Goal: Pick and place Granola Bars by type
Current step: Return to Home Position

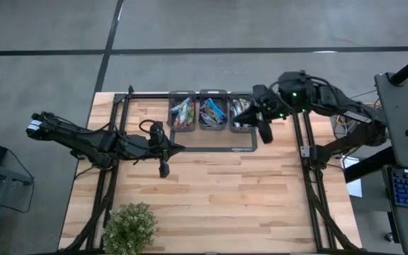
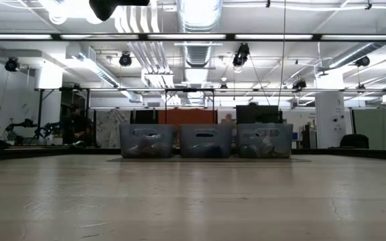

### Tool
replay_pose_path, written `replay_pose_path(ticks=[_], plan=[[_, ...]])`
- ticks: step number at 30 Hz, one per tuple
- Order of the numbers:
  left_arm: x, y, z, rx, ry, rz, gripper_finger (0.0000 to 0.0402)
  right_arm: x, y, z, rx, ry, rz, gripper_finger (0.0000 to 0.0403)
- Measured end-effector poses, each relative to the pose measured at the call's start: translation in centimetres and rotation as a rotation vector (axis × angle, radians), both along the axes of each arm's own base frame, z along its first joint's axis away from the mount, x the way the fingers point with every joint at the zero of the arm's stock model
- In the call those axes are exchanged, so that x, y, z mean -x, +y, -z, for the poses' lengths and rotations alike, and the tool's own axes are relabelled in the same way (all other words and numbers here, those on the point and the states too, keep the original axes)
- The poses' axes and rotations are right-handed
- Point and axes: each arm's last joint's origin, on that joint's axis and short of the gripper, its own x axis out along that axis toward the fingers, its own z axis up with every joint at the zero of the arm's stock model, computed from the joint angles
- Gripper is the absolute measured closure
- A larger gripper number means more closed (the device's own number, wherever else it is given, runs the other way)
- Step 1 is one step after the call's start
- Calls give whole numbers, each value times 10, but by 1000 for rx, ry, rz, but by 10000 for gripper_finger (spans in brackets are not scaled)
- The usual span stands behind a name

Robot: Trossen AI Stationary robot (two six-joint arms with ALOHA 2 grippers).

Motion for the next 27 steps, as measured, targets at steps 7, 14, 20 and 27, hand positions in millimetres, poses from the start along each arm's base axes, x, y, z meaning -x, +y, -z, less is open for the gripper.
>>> replay_pose_path(ticks=[7, 14, 20, 27], plan=[[-5, 0, -14, -6, -137, 119, 401, -8, 10, 15, 44, -145, -135, 394], [-8, 16, -14, 5, -127, 143, 401, -22, 12, 56, -3, -246, -266, 394], [11, 27, -19, -2, -93, 132, 401, -3, 10, 86, -29, -191, -246, 394], [46, 32, -28, -5, -114, 113, 401, 40, -3, 104, -21, -280, -159, 394]])
